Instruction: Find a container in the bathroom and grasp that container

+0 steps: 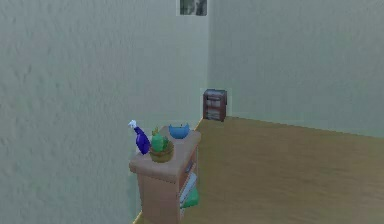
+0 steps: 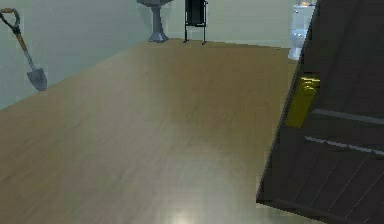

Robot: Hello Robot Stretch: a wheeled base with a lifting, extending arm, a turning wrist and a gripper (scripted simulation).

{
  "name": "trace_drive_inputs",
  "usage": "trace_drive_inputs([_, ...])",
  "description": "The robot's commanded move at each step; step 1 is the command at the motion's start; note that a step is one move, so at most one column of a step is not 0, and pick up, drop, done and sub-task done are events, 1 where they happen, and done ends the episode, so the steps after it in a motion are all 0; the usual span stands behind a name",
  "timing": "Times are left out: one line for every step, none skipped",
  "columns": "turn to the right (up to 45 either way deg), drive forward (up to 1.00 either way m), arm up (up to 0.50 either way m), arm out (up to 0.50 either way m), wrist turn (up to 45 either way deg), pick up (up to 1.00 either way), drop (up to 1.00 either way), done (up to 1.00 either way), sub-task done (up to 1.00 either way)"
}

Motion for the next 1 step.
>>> trace_drive_inputs([3.0,0.00,0.00,0.00,0.0,0.00,0.00,0.00,0.00])
